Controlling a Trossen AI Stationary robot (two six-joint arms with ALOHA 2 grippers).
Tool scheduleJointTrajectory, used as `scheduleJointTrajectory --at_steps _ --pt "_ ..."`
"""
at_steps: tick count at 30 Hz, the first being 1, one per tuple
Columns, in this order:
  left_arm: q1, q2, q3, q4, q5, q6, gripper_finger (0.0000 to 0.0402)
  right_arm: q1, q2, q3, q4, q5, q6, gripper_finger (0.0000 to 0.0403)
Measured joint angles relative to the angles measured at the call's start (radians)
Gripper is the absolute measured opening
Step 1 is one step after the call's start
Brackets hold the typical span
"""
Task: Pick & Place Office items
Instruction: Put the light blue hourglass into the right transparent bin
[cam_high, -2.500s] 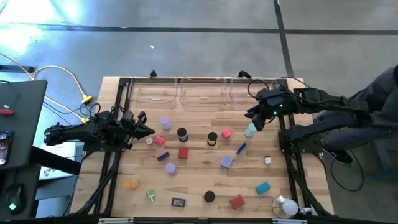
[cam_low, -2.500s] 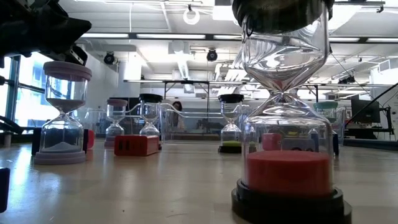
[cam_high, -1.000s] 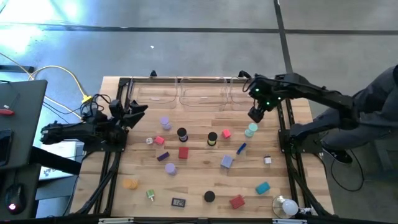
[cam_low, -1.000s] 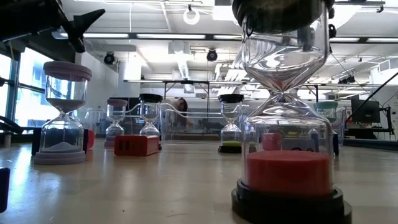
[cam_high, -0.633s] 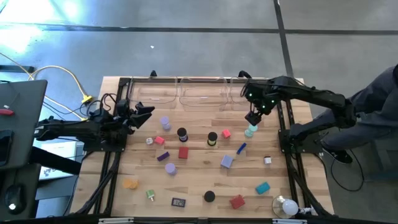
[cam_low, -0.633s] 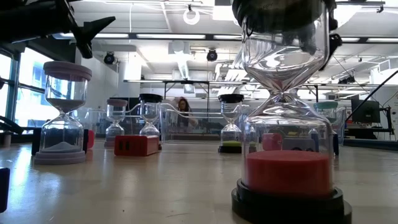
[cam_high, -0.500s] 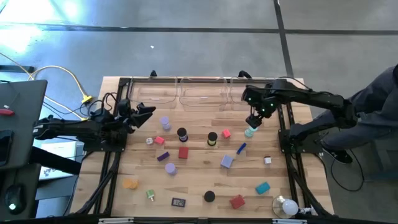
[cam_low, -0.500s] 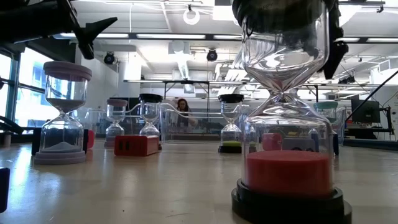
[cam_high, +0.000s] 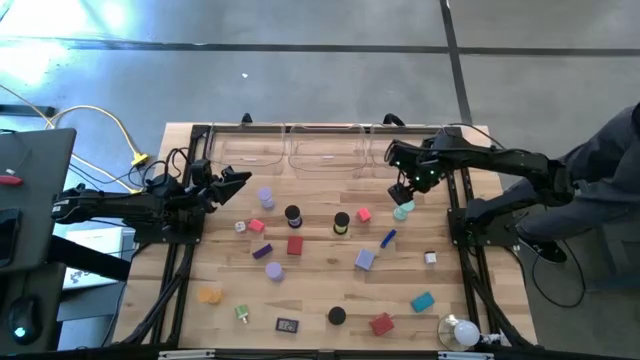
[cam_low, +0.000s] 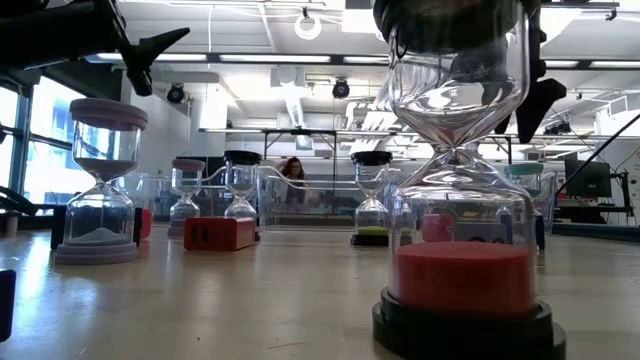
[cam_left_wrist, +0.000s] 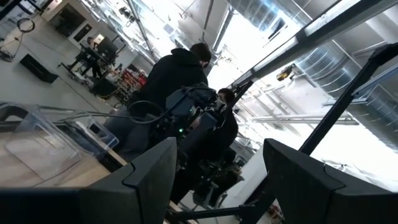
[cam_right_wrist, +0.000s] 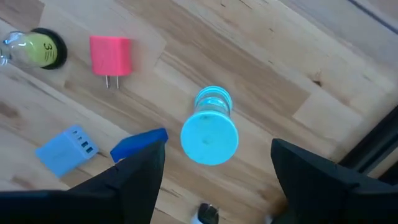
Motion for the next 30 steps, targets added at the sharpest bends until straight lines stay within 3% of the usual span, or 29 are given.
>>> scheduleJointTrajectory --at_steps 9,15,30 --pt "0.000 0.000 0.001 0.000 0.002 0.000 0.0234 0.051 0.038 0.000 0.011 -0.029 0.080 0.0282" --pt "0.000 0.000 0.001 0.000 0.002 0.000 0.0234 0.089 0.105 0.000 0.011 0.024 0.123 0.0282" --pt "-0.003 0.000 0.001 0.000 0.001 0.001 0.0234 0.090 0.182 0.000 0.014 0.035 0.240 0.0282"
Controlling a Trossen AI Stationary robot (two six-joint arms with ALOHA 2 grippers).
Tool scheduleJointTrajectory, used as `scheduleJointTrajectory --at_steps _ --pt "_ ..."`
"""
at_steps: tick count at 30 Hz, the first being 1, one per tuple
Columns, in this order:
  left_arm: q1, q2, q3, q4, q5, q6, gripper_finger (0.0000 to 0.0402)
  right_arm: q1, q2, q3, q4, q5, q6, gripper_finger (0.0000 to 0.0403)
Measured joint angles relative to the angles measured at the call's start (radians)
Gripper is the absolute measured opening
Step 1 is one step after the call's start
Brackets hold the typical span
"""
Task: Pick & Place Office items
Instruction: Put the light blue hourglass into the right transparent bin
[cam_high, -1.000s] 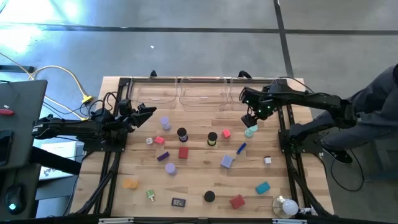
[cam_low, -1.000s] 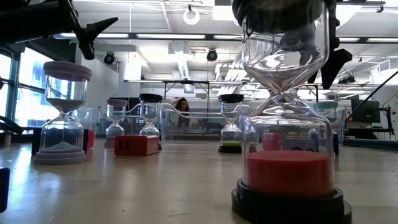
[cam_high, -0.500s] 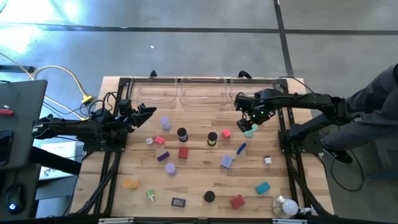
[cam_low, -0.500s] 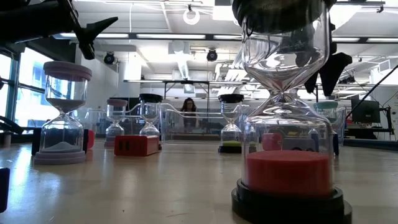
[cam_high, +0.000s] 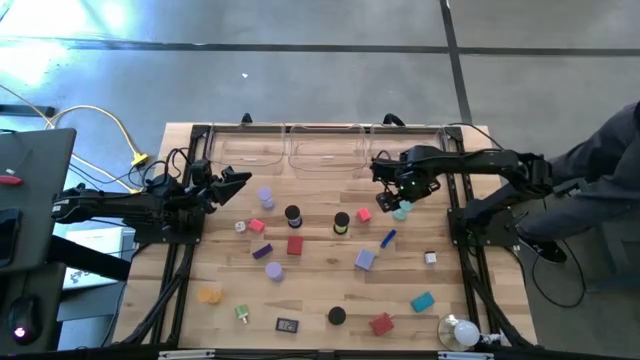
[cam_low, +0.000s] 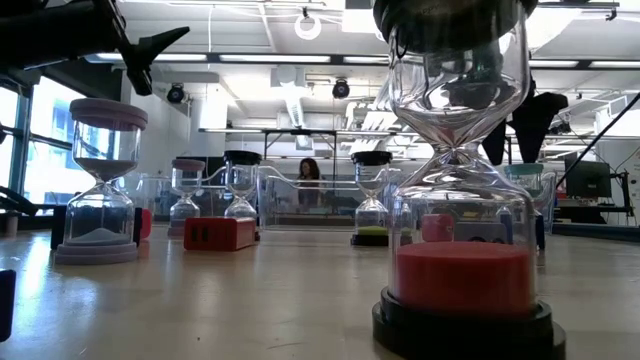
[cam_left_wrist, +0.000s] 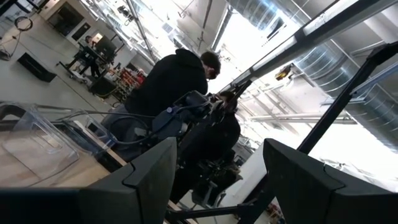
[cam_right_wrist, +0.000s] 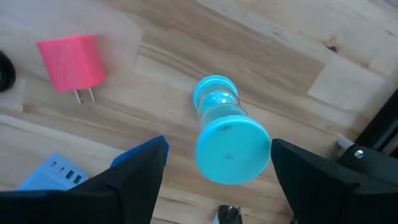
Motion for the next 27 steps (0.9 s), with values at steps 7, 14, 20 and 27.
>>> scheduleJointTrajectory --at_steps 7,14,20,27 --pt "0.000 0.000 0.000 0.000 0.055 0.000 0.0234 0.004 0.000 0.000 0.005 0.024 0.032 0.0282" --pt "0.001 0.000 0.000 0.000 0.078 0.001 0.0234 0.009 0.000 0.000 -0.037 0.029 0.062 0.0282" --pt "0.001 -0.001 0.000 0.000 0.091 0.007 0.0234 0.001 0.000 -0.034 0.016 0.006 0.062 0.0282" --pt "0.001 -0.001 0.000 0.000 0.091 0.018 0.0234 0.002 0.000 -0.088 0.073 0.002 0.067 0.0282"
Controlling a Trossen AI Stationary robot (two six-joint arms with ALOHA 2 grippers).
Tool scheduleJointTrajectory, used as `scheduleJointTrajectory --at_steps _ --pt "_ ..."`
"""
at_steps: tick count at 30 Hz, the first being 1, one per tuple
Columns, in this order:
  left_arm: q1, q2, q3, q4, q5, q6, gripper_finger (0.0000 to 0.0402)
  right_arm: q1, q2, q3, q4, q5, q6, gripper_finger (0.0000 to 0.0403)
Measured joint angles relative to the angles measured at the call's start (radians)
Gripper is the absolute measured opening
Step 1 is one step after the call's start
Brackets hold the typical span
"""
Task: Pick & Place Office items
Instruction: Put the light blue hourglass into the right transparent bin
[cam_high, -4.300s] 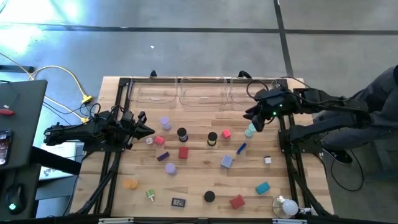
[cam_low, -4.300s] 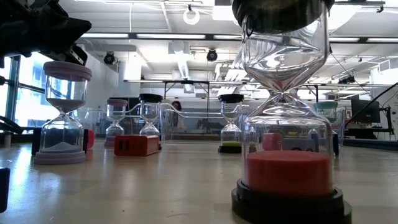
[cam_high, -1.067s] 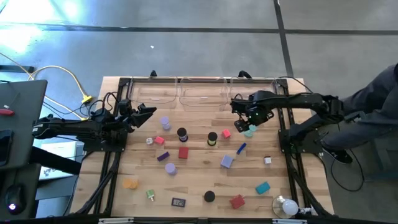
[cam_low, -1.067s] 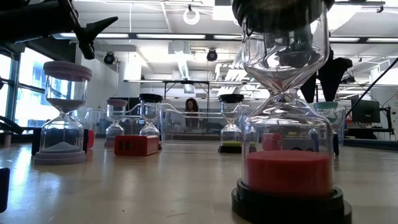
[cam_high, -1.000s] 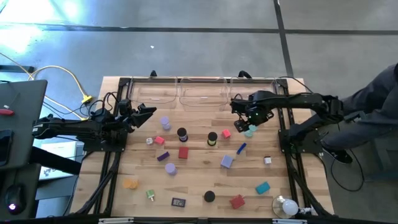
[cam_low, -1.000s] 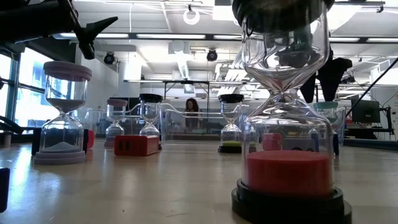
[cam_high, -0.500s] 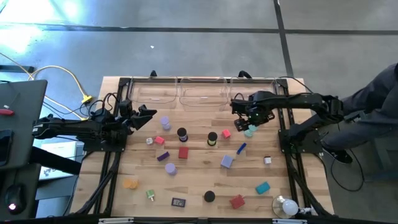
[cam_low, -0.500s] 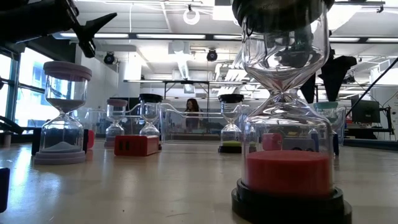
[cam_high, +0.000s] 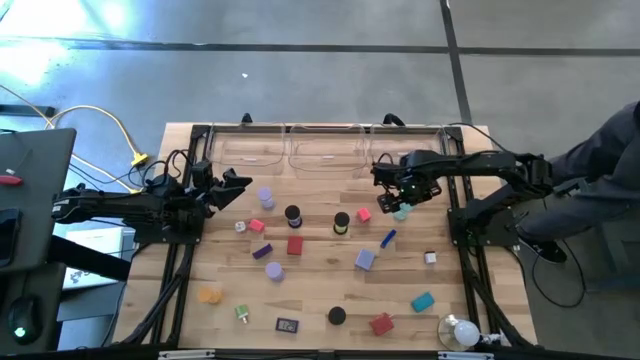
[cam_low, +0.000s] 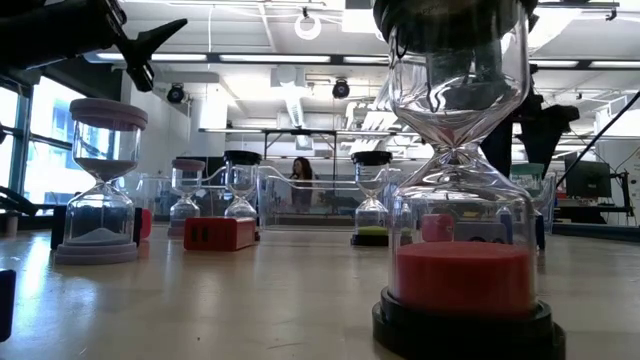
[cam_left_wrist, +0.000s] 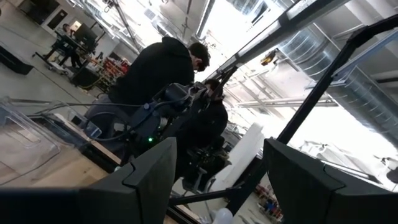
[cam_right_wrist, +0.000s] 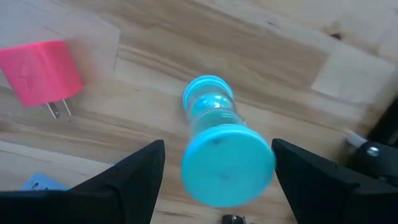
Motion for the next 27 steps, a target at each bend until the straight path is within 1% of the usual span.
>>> scheduleJointTrajectory --at_steps 5,8,15,19,26,27 --pt "0.000 0.000 0.000 0.000 0.000 0.001 0.0234 0.000 0.000 -0.040 0.075 -0.024 -0.004 0.0282" --pt "0.000 0.000 0.000 0.000 -0.001 0.001 0.0234 0.000 0.000 -0.060 0.109 -0.007 -0.023 0.0282" --pt "0.008 0.000 0.000 0.000 -0.001 0.002 0.0234 0.000 0.000 -0.079 0.115 -0.012 -0.027 0.0274" --pt "0.034 0.000 0.000 0.000 0.025 -0.003 0.0234 0.000 0.000 -0.079 0.117 -0.023 -0.027 0.0250" --pt "0.083 0.000 0.000 0.000 0.107 -0.009 0.0234 0.000 0.000 -0.079 0.120 -0.027 -0.018 0.0180" --pt "0.089 0.000 0.000 0.000 0.115 -0.009 0.0234 0.000 0.000 -0.079 0.120 -0.027 -0.018 0.0178"
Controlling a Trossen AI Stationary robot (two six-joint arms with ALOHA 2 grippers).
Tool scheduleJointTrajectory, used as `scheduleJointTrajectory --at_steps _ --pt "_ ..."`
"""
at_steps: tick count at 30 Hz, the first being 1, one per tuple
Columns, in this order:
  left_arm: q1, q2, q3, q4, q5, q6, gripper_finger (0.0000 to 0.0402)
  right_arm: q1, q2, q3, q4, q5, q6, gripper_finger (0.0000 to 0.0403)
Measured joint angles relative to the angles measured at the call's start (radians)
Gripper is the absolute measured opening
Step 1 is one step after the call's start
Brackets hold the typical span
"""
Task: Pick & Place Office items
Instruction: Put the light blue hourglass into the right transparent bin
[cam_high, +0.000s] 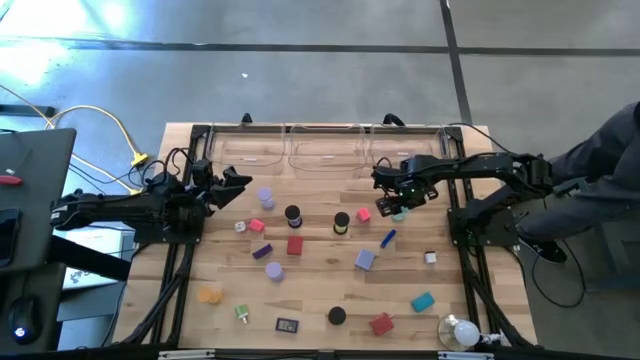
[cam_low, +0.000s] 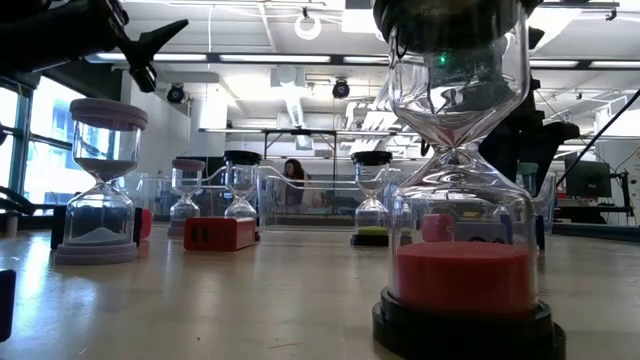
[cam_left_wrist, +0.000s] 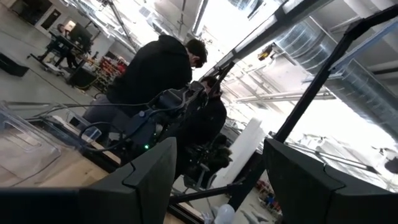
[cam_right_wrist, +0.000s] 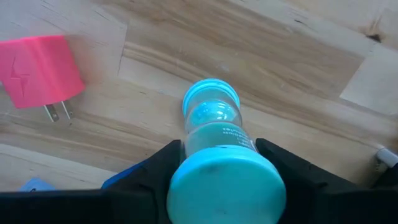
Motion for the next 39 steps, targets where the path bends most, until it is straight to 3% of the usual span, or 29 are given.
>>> scheduleJointTrajectory --at_steps 10,14,22,32,39 --pt "0.059 0.000 0.000 0.000 0.055 -0.010 0.0234 0.001 -0.013 0.001 -0.007 -0.049 -0.002 0.0181" --pt "0.084 0.000 0.000 0.001 0.066 -0.017 0.0234 0.014 -0.020 0.040 -0.086 -0.057 -0.005 0.0179" --pt "0.150 0.000 0.000 0.021 0.112 -0.047 0.0234 0.042 -0.021 0.229 -0.299 -0.040 -0.026 0.0179" --pt "0.258 0.000 0.000 0.046 0.273 -0.146 0.0234 0.027 -0.021 0.525 -0.510 0.063 -0.027 0.0180" --pt "0.333 0.000 0.000 0.079 0.346 -0.185 0.0234 -0.048 -0.021 0.662 -0.525 0.072 -0.071 0.0179"
